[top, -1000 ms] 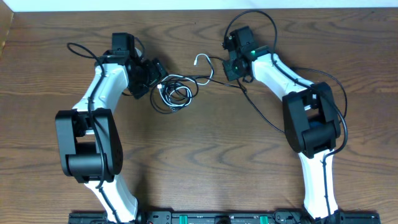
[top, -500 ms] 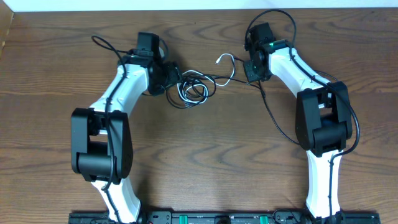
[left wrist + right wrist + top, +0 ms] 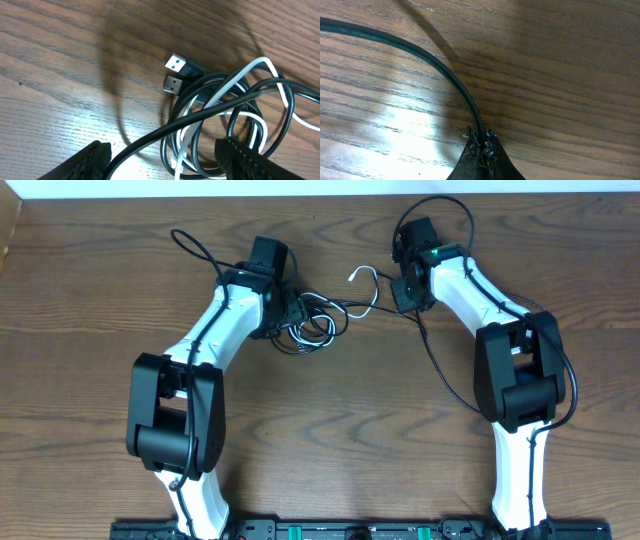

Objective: Untangle cables

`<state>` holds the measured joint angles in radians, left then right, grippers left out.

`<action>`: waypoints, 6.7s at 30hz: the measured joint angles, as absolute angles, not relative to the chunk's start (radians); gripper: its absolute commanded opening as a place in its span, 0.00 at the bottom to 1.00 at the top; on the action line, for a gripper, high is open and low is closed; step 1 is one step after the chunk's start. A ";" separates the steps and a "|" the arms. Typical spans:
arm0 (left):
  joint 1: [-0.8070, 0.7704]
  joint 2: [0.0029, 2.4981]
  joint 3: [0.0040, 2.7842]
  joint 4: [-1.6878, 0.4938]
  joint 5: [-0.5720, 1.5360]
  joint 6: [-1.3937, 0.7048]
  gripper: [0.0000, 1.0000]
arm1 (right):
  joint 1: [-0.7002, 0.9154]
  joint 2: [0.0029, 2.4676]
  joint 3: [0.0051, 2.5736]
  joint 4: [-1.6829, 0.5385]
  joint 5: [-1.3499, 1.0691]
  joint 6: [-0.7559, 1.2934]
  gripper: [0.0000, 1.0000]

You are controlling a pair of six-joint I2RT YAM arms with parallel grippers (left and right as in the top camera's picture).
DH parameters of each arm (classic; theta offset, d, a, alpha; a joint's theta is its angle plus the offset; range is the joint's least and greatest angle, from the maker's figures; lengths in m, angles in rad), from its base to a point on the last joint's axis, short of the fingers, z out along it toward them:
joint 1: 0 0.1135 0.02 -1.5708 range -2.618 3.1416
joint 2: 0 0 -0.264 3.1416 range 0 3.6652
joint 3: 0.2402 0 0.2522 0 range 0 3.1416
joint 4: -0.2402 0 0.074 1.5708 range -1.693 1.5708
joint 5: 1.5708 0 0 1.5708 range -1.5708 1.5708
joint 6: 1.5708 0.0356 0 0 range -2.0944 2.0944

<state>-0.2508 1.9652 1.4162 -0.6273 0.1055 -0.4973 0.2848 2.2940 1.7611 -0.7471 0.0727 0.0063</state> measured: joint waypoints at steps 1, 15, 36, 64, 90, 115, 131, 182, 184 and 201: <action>-0.255 1.965 1.416 -0.627 0.101 -0.497 0.74 | 0.285 2.294 1.761 -0.748 0.073 0.006 0.01; -0.292 2.081 1.424 -0.557 0.053 -0.497 0.49 | 0.285 2.294 1.761 -0.749 0.073 0.006 0.01; -0.288 2.091 1.426 -0.604 -0.451 -0.226 0.31 | 0.258 2.291 1.765 -0.811 0.133 0.003 0.01; 0.060 2.092 1.437 -0.651 0.002 -0.296 0.31 | -0.104 2.232 1.664 -0.814 0.021 -0.009 0.01; 0.060 2.091 1.439 -0.639 0.116 -0.305 0.32 | -0.508 2.227 1.669 -0.894 0.009 0.005 0.24; 0.083 2.091 1.439 -0.622 0.137 -0.317 0.40 | -0.170 2.298 2.051 -1.219 0.026 -0.130 0.57; 0.090 2.091 1.439 -0.602 0.211 -0.317 0.40 | 0.178 2.298 2.051 -1.075 -0.521 -0.117 0.49; 0.056 2.091 1.439 -0.589 0.242 -0.314 0.40 | 0.606 2.515 2.061 -0.506 -0.382 0.921 0.58; 0.056 2.091 1.439 -0.589 0.242 -0.314 0.40 | 0.611 2.520 2.063 -0.495 -0.372 0.962 0.52; 0.056 2.091 1.439 -0.588 0.242 -0.314 0.41 | 0.626 2.589 2.072 -0.347 -0.390 1.023 0.01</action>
